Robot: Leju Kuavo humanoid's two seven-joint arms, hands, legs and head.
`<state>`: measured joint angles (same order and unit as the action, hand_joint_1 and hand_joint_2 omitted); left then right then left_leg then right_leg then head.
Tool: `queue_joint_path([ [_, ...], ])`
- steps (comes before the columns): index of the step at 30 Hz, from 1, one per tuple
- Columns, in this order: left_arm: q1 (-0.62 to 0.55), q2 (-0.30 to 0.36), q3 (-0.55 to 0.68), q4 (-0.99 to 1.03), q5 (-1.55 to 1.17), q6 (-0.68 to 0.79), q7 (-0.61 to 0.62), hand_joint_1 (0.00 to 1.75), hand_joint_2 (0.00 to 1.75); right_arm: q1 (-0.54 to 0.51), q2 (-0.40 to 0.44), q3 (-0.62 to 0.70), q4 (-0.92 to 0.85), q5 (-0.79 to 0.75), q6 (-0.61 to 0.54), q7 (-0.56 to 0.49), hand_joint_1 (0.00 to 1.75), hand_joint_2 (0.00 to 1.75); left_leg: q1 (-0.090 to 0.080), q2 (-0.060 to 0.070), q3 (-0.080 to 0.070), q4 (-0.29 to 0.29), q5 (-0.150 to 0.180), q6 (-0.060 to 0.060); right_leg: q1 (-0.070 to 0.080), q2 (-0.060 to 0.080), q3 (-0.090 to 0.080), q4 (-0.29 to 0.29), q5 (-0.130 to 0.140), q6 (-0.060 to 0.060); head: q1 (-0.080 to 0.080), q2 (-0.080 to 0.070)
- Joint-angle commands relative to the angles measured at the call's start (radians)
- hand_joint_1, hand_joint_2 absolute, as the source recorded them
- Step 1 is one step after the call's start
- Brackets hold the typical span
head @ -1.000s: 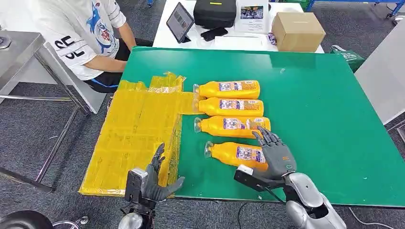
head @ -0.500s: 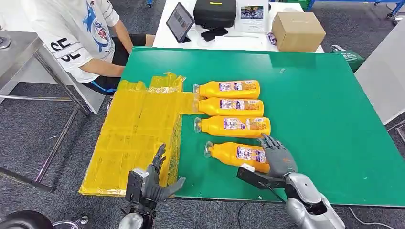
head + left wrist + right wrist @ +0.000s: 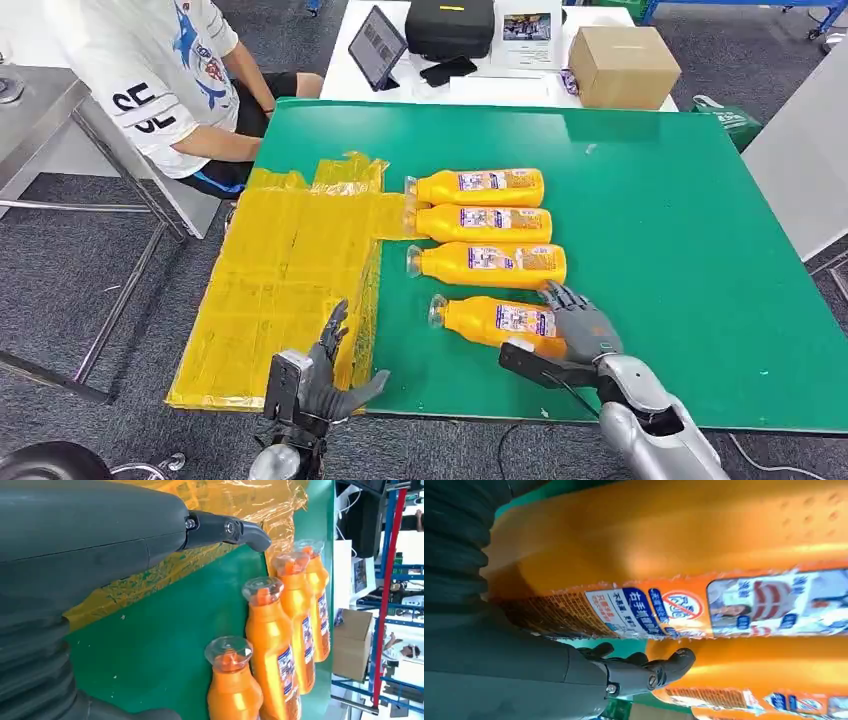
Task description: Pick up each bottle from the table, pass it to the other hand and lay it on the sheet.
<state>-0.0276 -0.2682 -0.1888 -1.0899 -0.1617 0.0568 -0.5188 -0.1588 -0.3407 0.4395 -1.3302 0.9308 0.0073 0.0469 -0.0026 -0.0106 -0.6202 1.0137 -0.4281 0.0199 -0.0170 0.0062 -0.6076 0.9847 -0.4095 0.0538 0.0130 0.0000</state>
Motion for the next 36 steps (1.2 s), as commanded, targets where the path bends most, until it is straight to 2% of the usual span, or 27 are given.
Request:
queue_joint_path([
  [1, -0.035, 0.008, -0.009, 0.069, -0.002, -0.003, 0.007, 0.0, 1.75, -0.048, 0.015, 0.013, 0.164, -0.054, 0.049, 0.009, 0.0, 1.75, 0.002, 0.001, 0.006, -0.001, -0.001, -0.001, 0.002, -0.001, 0.007, -0.003, -0.001, -0.002, 0.0, 0.0],
  [2, -0.035, 0.008, -0.009, 0.069, -0.002, -0.003, 0.007, 0.0, 1.75, -0.048, 0.015, 0.013, 0.164, -0.054, 0.049, 0.009, 0.0, 1.75, 0.001, 0.0, 0.004, -0.001, -0.001, -0.001, 0.001, 0.0, 0.004, -0.002, 0.0, -0.001, 0.0, 0.0],
  [10, -0.039, 0.009, -0.012, 0.074, -0.002, -0.004, 0.007, 0.0, 1.75, -0.051, 0.01, 0.015, 0.179, -0.089, 0.07, -0.004, 0.0, 1.75, 0.003, 0.0, 0.01, -0.001, -0.001, -0.002, 0.003, -0.001, 0.012, -0.004, 0.0, -0.003, 0.0, 0.0],
  [11, -0.04, 0.009, -0.011, 0.077, -0.001, -0.003, 0.007, 0.0, 1.75, -0.051, 0.01, 0.015, 0.18, -0.094, 0.069, -0.005, 0.44, 1.75, 0.001, 0.0, 0.008, -0.001, -0.001, -0.001, 0.002, -0.001, 0.009, -0.003, 0.0, -0.002, 0.0, 0.0],
  [12, -0.041, 0.009, -0.012, 0.08, -0.001, -0.002, 0.006, 0.0, 1.75, -0.047, 0.009, 0.01, 0.179, -0.11, 0.069, -0.013, 1.5, 1.75, 0.002, 0.0, 0.01, -0.001, -0.001, -0.002, 0.003, -0.002, 0.011, -0.004, 0.0, -0.003, 0.0, 0.0],
  [13, -0.041, 0.009, -0.012, 0.08, -0.001, -0.002, 0.006, 0.0, 1.75, -0.047, 0.009, 0.01, 0.179, -0.11, 0.069, -0.013, 1.73, 1.75, 0.001, -0.001, 0.009, -0.001, 0.0, -0.001, 0.002, -0.002, 0.01, -0.003, 0.0, -0.002, 0.0, 0.0],
  [14, -0.042, 0.009, -0.014, 0.083, 0.0, -0.003, 0.006, 0.0, 1.75, -0.043, 0.004, 0.01, 0.172, -0.128, 0.076, -0.025, 1.64, 1.75, 0.002, -0.001, 0.01, -0.001, -0.001, -0.001, 0.002, -0.002, 0.011, -0.003, 0.0, -0.002, 0.0, 0.0],
  [15, -0.043, 0.009, -0.014, 0.084, 0.0, -0.003, 0.006, 0.0, 1.75, -0.043, 0.001, 0.01, 0.17, -0.131, 0.077, -0.027, 1.75, 1.75, 0.001, -0.001, 0.01, -0.001, 0.0, -0.001, 0.001, -0.002, 0.011, -0.002, 0.0, -0.001, 0.0, 0.0],
  [26, -0.037, 0.011, -0.02, 0.077, 0.007, 0.0, -0.001, 0.0, 1.75, -0.002, 0.035, -0.019, 0.101, -0.174, 0.024, -0.037, 1.75, 1.75, 0.001, 0.0, 0.013, -0.001, -0.001, 0.0, 0.002, -0.001, 0.014, -0.003, -0.001, -0.002, 0.0, 0.0],
  [29, -0.035, 0.012, -0.022, 0.074, 0.012, 0.004, -0.004, 0.0, 1.75, 0.016, 0.064, -0.059, 0.062, -0.236, -0.014, -0.093, 1.75, 1.75, 0.002, 0.001, 0.014, -0.001, -0.002, 0.0, 0.002, -0.001, 0.015, -0.004, -0.001, -0.002, 0.0, 0.0],
  [36, -0.044, 0.014, -0.028, 0.09, 0.026, 0.01, -0.024, 0.0, 1.75, 0.036, 0.106, -0.094, -0.042, -0.405, -0.005, -0.224, 1.75, 1.75, 0.001, 0.002, 0.011, -0.001, -0.002, 0.0, 0.001, 0.001, 0.011, -0.002, 0.0, -0.002, 0.0, 0.0],
])
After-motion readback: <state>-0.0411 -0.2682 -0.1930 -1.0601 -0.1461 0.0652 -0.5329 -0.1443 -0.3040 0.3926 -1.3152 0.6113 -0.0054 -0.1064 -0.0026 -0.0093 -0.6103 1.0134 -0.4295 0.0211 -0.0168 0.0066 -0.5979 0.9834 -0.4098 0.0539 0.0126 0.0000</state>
